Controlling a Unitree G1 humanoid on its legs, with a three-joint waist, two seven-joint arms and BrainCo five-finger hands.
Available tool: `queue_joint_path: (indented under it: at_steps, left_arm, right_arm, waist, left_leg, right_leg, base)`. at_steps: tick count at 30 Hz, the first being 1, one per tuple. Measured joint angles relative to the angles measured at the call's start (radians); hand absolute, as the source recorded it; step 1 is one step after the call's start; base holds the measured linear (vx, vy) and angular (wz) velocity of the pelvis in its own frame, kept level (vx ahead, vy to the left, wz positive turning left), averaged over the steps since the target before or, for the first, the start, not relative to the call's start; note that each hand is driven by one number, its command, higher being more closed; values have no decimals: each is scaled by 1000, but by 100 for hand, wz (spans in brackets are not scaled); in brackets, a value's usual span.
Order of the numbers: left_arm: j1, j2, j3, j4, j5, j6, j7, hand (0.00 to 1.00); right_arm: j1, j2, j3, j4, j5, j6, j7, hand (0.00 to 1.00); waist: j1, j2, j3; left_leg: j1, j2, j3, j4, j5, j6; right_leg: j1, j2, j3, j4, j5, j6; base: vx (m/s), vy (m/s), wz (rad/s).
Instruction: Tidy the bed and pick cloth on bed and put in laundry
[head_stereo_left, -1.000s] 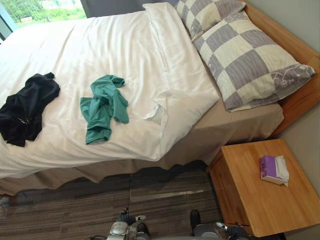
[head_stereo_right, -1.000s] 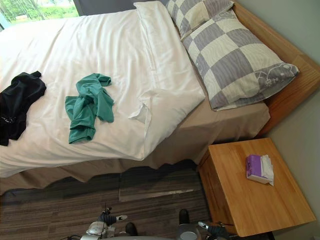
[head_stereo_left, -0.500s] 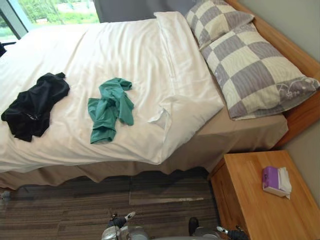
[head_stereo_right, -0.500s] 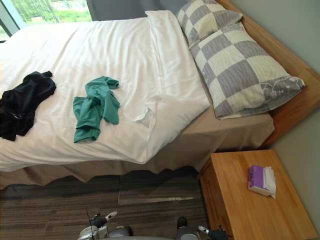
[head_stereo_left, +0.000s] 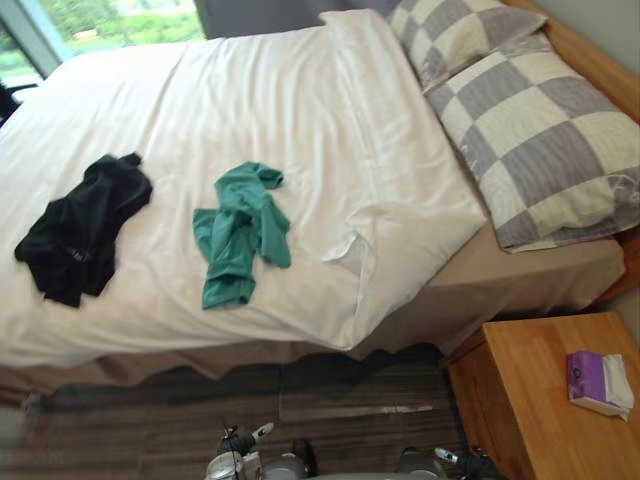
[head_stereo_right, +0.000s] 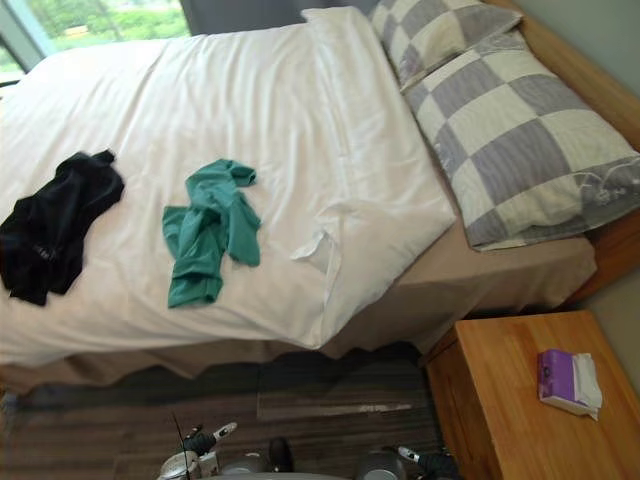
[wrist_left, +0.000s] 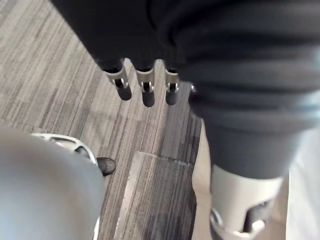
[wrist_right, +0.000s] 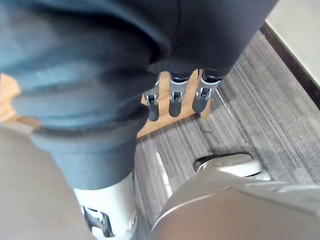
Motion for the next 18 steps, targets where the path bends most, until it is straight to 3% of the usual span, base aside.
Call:
queue_joint_path:
  at_steps: [1,2,3,5,6,7,8,9,11,12,14,18]
  left_arm:
    - [-5,5,-1,0,0,0,-1,0]
    - [-10,10,-1,0,0,0,-1,0]
    - [-21,21,0,0,1,-1,-2,0]
    - [-30,34,4,-2,3,-1,-2,0]
    - [-32,52,14,-1,11,-1,-3,0]
    - [-41,28,19,2,24,-2,-6,0]
    - [-40,20,24,3,28,-2,-8,0]
    - [-43,5,26,3,39,-3,-12,0]
    - [-51,-11,26,-4,48,-5,-21,0]
    - [-50,-17,25,-8,49,-12,-21,0]
    - [-35,-20,25,-6,58,-13,-20,0]
    - [1,-15,21,-1,63,-11,-19,0]
  right_arm:
    - [-3,3,0,-10,27,1,-2,0]
    - [-5,3,0,-14,37,2,-2,0]
    - [-9,5,-5,-27,62,3,-6,0]
    - [-9,16,-34,-101,77,5,-23,0]
    - [-10,12,-52,-173,89,4,-37,0]
    - [-40,-13,-93,-243,97,3,-51,0]
    - [-49,-19,-107,-299,97,2,-66,0]
    - [-69,-32,-134,-409,94,0,-87,0]
    - [-91,-51,-177,-556,82,-8,-135,0]
    - [-100,-60,-212,-646,54,-17,-169,0]
    - [-108,-79,-248,-812,0,-26,-222,0]
    - [-141,-88,-241,-935,-104,-31,-262,0]
  waist:
    - [-16,-4,1]
    - [-17,-2,1]
    - [-18,3,4]
    - [-19,-1,3]
    - [-22,-29,0]
    - [-18,22,19]
    - [-20,28,19]
    - [-20,53,20]
    - [-23,62,15]
    - [-22,66,11]
    - [-18,48,1]
    - [-17,9,-21]
  left_leg:
    - [11,19,-7,4,-5,0]
    - [11,31,-13,6,-5,-1]
    - [7,56,-24,10,-4,-3]
    - [2,70,-36,13,-7,-35]
    - [11,56,-42,12,-25,-66]
    - [18,90,-41,3,-19,-90]
    - [15,96,-36,1,-17,-94]
    - [22,105,-35,-11,-16,-97]
    - [24,116,-35,-22,4,-125]
    - [33,118,-36,-23,12,-122]
    - [35,122,-37,-24,12,-121]
    - [19,115,-47,-48,8,-115]
  right_leg:
    - [-12,16,-28,-8,-63,-3]
    - [-17,31,-35,-31,-84,-9]
    - [-29,81,-41,-134,-87,-22]
    - [-9,125,-27,-392,-11,-36]
    - [14,119,-7,-525,144,-74]
    - [31,156,-7,-534,156,-87]
    - [34,163,-4,-543,148,-85]
    - [43,181,-9,-560,142,-89]
    - [56,188,-31,-565,131,-104]
    - [80,188,-46,-577,129,-106]
    - [115,187,-68,-613,131,-108]
    - [138,187,-84,-701,179,-116]
  base:
    - [288,-31,25]
    - [264,-83,31]
    - [292,-172,28]
    - [281,-198,29]
    - [257,-209,12]
    - [284,-224,8]
    - [187,-131,-12]
    - [129,-64,2]
    - [124,-79,23]
    - [83,-67,41]
    - [26,-22,38]
    - [-4,16,17]
